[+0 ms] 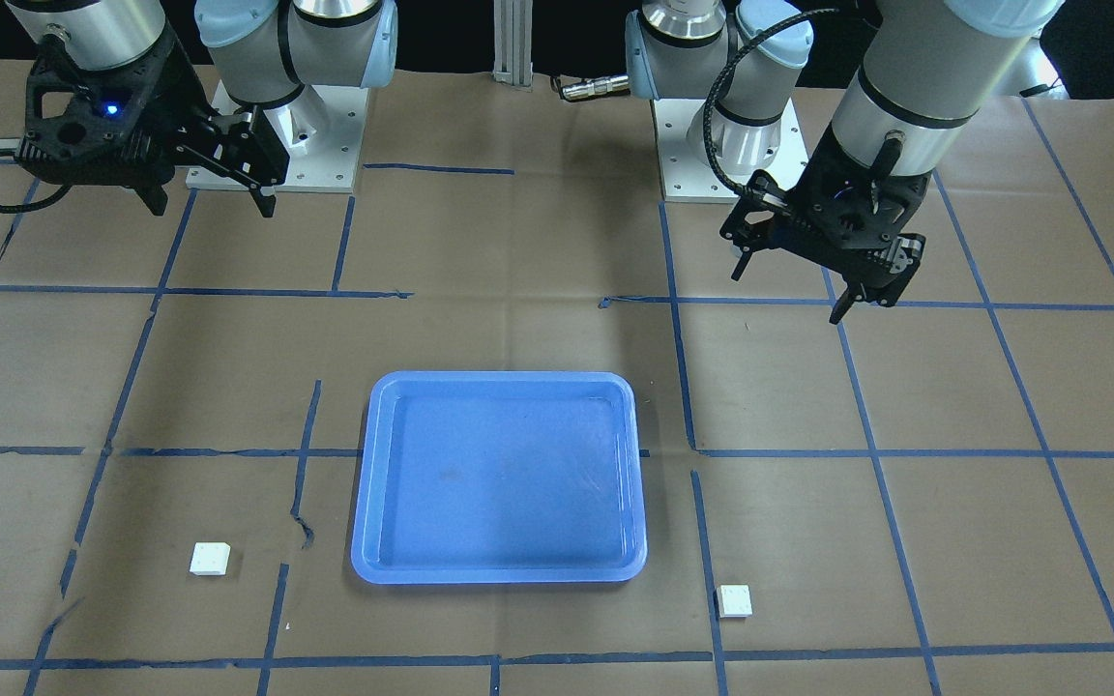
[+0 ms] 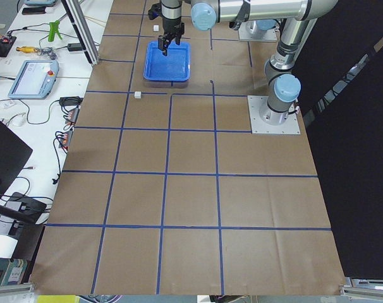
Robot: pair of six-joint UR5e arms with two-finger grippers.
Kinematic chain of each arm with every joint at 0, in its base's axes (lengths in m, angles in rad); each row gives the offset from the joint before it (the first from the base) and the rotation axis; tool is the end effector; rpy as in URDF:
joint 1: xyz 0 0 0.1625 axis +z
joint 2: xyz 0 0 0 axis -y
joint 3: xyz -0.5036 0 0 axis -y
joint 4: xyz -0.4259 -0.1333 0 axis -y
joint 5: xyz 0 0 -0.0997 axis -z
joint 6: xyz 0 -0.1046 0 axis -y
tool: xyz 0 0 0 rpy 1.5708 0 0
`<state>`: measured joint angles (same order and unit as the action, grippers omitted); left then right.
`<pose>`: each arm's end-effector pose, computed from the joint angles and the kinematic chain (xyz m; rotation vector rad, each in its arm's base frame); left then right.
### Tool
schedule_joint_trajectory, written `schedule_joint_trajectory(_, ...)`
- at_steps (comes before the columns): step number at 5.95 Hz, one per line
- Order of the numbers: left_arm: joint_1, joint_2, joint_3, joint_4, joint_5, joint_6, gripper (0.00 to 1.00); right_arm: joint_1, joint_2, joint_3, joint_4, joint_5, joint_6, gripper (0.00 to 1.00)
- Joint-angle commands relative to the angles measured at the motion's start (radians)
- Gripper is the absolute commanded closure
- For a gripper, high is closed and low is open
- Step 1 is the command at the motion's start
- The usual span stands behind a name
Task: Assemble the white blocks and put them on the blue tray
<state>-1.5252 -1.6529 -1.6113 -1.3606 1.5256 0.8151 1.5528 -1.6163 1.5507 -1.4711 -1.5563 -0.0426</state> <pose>-0.1118 -0.5782 0.5169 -1.1789 -2.9030 0.1543 0.1258 -0.5005 0.5856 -0.0381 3.1254 0.0526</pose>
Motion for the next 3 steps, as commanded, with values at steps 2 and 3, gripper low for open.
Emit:
schedule_joint_trajectory(2,0.002,-0.198,-0.015,0.155,-0.002,0.433,0.01,-0.010,0.012,0.002,-0.043,-0.008,-0.527,0.00)
schedule_joint_trajectory(3,0.003,-0.264,-0.013,0.169,-0.005,0.519,0.01,-0.013,0.050,0.003,-0.108,-0.010,-0.762,0.00)
